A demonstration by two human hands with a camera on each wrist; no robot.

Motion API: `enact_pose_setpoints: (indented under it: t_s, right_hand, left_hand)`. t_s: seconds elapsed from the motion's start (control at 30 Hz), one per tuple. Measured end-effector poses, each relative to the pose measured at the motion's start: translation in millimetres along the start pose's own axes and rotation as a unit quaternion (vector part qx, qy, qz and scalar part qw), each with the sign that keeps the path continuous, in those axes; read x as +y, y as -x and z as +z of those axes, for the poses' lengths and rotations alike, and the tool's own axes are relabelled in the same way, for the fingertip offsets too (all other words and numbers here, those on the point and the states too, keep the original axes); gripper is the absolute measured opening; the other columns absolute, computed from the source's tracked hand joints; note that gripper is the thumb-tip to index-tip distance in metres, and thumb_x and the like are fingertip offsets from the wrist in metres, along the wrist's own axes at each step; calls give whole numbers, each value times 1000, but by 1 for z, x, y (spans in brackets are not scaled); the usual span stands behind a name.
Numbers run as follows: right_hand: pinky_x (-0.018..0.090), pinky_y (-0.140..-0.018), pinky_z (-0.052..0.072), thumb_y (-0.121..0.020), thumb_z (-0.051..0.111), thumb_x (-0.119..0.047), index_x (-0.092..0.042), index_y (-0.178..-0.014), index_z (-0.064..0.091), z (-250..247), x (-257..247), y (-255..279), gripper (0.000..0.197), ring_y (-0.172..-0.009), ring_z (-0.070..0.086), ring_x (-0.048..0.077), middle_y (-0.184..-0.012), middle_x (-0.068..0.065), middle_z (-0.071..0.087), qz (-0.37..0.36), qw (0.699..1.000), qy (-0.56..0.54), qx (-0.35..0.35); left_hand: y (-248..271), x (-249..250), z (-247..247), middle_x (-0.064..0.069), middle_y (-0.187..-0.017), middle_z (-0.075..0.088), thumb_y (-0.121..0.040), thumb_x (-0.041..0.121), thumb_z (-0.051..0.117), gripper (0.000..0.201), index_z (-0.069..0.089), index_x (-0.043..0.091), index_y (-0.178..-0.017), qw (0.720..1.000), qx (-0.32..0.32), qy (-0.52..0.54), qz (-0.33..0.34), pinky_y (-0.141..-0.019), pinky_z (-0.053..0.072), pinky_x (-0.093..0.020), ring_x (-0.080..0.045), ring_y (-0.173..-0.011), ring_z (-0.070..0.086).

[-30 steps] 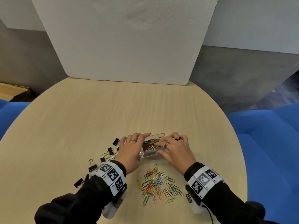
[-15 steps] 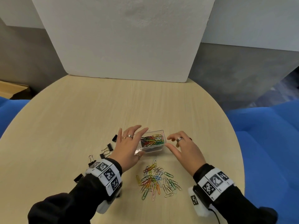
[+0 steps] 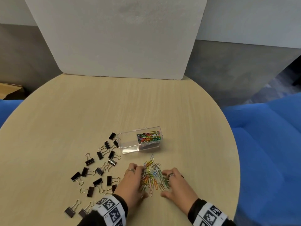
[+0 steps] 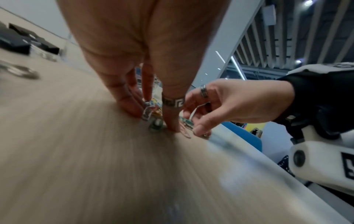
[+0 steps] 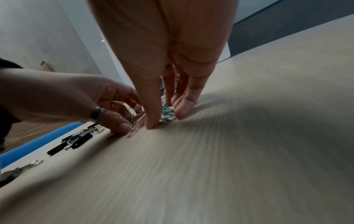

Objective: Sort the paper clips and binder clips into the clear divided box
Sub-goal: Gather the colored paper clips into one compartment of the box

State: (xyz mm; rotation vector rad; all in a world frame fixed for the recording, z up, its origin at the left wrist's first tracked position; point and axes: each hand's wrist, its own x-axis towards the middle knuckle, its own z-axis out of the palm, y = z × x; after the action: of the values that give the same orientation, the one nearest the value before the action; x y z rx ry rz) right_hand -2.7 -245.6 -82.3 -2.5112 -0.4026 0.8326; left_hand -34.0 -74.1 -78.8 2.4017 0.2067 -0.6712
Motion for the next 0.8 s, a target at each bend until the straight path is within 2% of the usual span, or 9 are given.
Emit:
enact_pose_setpoints:
  t_s: [0.07,0.13,0.23,0.33,0.47,0.57,0.63,0.7,0.8]
  right_hand:
    - [12,-97,36,-80,69,-23,-21,-131,42,4,-6,-5,59,-103,46,5,-118,-7,40,-10,1000,-23,13]
    - [3,-78,37,-76,71,-16,-25,-120,50,1,-10,-12,50,-78,44,0,-103,-7,43,-19,997,-65,29]
    - [7,-68,40,-75,73,-16,-29,-108,50,-7,-7,-14,43,-65,42,3,-93,-7,45,-11,991,-108,73]
    - [16,-80,42,-79,69,-25,-23,-116,49,-5,1,-10,42,-73,41,1,-97,-7,44,1,993,-76,90]
    - [19,-91,40,-82,65,-36,-17,-123,47,4,-5,-5,48,-80,41,-3,-103,-8,40,5,994,-71,80]
    - [25,-96,38,-75,61,-58,-21,-128,39,10,-15,-1,69,-111,44,13,-120,-5,37,25,996,-10,87]
    - [28,-96,39,-66,63,-65,-22,-131,34,16,-20,2,83,-117,39,18,-124,-4,34,42,996,18,81]
    - [27,-98,38,-65,65,-63,-22,-133,32,22,-24,2,86,-119,35,17,-125,-4,33,33,996,38,77]
    - [24,-97,38,-73,67,-49,-24,-126,38,26,-24,-2,65,-118,34,13,-124,-5,35,13,995,24,92]
  left_hand:
    - [-5,6,4,2,-136,26,-78,20,70,70,31,22,-136,1000,-2,18,15,-107,36,-22,-13,-123,41]
    - [-9,10,5,3,-133,32,-83,14,64,57,37,22,-132,999,-4,31,35,-103,35,-17,-11,-119,44]
    - [-10,8,2,6,-126,39,-84,16,63,49,41,24,-128,997,27,63,42,-92,37,-12,-5,-105,46]
    - [-6,0,3,7,-122,42,-87,16,59,44,43,22,-127,994,52,87,32,-85,38,-6,-2,-93,45]
    - [-4,1,9,2,-112,49,-89,0,45,39,45,16,-125,989,43,132,43,-73,40,-3,-6,-90,52]
    - [-5,2,4,3,-101,53,-88,-8,40,39,49,15,-119,980,52,187,47,-69,43,-1,-2,-77,51]
    - [-7,1,-6,2,-100,55,-88,-8,41,38,52,17,-115,976,70,201,52,-69,46,-6,-5,-79,56]
    - [-7,-2,-19,5,-102,54,-90,-2,44,35,53,22,-114,976,88,190,65,-71,47,-11,-5,-85,57]
    - [-6,-2,-42,10,-99,55,-92,5,47,30,54,26,-112,977,107,154,97,-74,46,-13,-4,-88,57]
